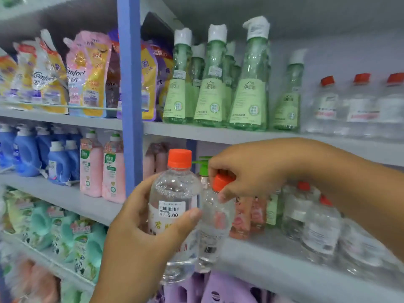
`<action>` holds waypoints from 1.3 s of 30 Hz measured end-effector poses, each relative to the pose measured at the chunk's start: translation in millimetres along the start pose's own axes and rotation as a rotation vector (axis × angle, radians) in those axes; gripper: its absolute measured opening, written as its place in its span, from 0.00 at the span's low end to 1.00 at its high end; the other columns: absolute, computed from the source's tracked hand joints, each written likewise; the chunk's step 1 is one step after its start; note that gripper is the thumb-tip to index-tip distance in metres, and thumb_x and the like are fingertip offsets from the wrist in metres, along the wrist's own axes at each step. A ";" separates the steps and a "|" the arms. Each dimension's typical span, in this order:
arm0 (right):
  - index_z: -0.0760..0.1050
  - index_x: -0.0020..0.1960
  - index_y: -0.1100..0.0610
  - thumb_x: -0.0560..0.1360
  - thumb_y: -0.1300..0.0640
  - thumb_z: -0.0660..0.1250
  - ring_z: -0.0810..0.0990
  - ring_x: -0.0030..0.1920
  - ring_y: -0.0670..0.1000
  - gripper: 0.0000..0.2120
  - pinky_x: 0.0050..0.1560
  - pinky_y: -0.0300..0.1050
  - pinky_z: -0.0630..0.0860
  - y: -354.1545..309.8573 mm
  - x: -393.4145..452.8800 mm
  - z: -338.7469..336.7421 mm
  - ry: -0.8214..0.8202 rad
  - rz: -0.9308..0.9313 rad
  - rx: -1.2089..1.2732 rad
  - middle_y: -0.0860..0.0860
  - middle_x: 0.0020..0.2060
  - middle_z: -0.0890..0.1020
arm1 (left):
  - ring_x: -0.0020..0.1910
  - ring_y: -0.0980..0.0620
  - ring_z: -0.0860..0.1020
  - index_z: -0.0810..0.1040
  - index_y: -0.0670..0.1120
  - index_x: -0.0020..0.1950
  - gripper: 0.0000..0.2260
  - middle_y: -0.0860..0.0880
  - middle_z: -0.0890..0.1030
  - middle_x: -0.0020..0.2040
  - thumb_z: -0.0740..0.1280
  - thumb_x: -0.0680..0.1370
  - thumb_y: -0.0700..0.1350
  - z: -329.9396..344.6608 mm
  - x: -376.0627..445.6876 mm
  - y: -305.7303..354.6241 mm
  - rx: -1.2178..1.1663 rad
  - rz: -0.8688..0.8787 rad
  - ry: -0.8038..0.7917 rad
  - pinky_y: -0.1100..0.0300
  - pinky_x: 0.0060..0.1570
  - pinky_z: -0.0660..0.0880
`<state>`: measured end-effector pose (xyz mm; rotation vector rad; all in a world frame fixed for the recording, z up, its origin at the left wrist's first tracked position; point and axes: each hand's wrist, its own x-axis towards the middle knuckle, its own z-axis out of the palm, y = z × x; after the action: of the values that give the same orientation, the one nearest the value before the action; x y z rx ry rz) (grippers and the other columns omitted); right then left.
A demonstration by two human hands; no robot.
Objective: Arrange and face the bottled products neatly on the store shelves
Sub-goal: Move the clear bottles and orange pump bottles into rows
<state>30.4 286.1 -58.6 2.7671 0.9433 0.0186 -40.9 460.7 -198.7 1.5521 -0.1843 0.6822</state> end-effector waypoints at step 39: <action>0.74 0.65 0.55 0.84 0.48 0.56 0.84 0.44 0.54 0.17 0.44 0.47 0.78 298.7 -185.5 -78.1 0.535 0.841 0.127 0.53 0.57 0.80 | 0.62 0.46 0.79 0.57 0.52 0.80 0.47 0.49 0.73 0.74 0.64 0.70 0.76 344.1 165.2 150.3 0.794 0.208 -0.636 0.53 0.60 0.77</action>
<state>56.6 -40.6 90.8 3.1054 -0.2253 0.8782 121.0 162.4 31.6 2.5188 -0.6094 0.4053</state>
